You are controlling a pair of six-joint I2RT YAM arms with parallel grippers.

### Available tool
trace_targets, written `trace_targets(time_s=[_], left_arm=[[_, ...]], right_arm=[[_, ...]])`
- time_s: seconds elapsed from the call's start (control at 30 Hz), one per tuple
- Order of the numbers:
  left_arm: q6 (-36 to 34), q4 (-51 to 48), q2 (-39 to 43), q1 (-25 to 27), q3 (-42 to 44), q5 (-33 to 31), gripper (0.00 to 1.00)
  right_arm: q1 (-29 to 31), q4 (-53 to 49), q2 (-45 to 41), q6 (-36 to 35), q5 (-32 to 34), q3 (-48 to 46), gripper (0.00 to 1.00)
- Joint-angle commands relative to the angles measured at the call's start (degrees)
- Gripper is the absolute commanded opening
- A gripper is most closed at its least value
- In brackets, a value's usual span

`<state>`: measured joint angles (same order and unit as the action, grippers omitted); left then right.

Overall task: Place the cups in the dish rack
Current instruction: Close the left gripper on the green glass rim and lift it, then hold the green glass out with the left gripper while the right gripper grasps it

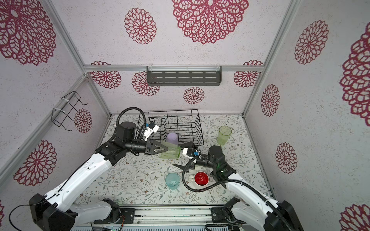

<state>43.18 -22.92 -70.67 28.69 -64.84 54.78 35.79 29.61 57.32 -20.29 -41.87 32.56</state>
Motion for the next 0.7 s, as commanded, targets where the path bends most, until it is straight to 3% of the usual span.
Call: trace_targets(time_s=[0.0,0.17,0.27,0.57,0.67], left_arm=[[1.36,6.17,0.96,-0.26,1.27,5.68,0.05],[3.04,10.6,2.83,0.05,3.27,8.45,0.05],[3.67,12.79,3.6,-0.01,4.15,9.96,0.06],[3.99,14.92,4.66,-0.59,5.64,11.65,0.07],[4.72,18.0,6.21,-0.72,6.96,11.8,0.07]], right_arm=[[0.94,4.59,-0.06,-7.38,-1.65,-0.35,0.99],[1.12,6.61,1.0,-6.18,-3.23,0.72,0.98],[1.12,3.75,1.55,-6.8,-5.82,2.5,0.91],[1.04,9.86,1.25,-2.78,-7.22,2.16,0.65],[0.99,9.66,2.07,-2.91,-6.91,2.29,0.64]])
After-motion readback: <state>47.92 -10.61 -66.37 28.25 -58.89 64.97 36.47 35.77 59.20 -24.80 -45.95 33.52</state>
